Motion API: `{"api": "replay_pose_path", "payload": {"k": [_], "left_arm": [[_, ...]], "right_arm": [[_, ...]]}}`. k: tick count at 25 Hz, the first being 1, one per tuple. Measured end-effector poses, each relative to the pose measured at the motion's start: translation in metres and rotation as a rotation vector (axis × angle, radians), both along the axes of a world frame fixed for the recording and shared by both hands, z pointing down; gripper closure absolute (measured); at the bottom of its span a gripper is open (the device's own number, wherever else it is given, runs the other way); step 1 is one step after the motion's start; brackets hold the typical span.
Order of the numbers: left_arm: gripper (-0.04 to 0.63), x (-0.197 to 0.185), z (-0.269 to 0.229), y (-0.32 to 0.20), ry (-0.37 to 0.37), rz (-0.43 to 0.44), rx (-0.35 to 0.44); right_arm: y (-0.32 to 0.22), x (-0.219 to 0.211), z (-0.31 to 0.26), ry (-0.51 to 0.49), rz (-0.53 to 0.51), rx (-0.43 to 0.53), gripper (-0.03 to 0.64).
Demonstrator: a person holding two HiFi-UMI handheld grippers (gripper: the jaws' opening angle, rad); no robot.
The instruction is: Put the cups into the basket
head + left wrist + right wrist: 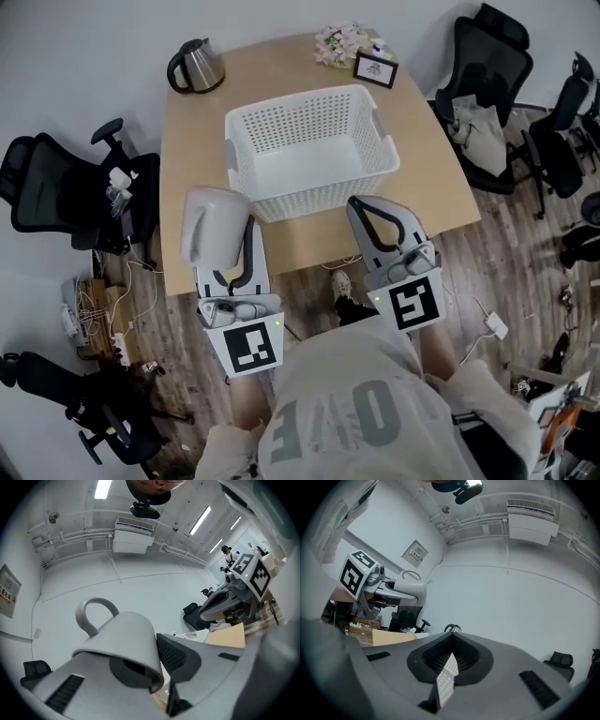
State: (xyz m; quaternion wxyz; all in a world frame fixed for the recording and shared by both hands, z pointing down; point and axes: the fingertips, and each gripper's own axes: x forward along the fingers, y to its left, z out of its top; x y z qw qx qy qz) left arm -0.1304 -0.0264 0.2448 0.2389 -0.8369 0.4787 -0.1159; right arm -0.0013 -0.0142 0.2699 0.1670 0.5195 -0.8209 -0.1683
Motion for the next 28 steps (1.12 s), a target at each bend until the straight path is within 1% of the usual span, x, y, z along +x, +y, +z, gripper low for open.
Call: {"api": "replay_pose_path", "payload": {"k": [5,10,13,17,19,23,26,28], "left_arm": [[0.545,0.028,-0.015,-0.063,-0.008,-0.035,-0.004],[0.545,0.049,-0.014,-0.117,0.002,-0.071,-0.039],[0.545,0.055,-0.006,-0.138,-0.013,-0.085,-0.068],[0.545,0.059,0.000,-0.158,-0.018,-0.079,-0.099],[0.545,0.062,-0.003,-0.167,-0.009,-0.068,-0.094],[0.545,0.064,-0.017,-0.178,-0.023,-0.033,-0.064],[0.545,0.062,-0.029,-0.184,-0.024,-0.033,-0.037],[0.545,0.061,-0.033,-0.189,-0.040,-0.029,-0.022]], "right_arm": [[-0.058,0.024,-0.006,0.016,-0.038,-0.022,0.618],[-0.116,0.049,-0.003,-0.022,-0.044,-0.048,0.618],[-0.139,0.054,0.000,-0.033,-0.055,-0.060,0.618],[-0.156,0.057,0.003,-0.058,-0.053,-0.084,0.618],[-0.163,0.058,0.002,-0.073,-0.046,-0.084,0.618],[-0.171,0.055,-0.003,-0.085,-0.030,-0.076,0.618],[-0.177,0.053,-0.010,-0.120,-0.023,-0.065,0.618],[-0.182,0.050,-0.011,-0.120,-0.022,-0.062,0.618]]}}
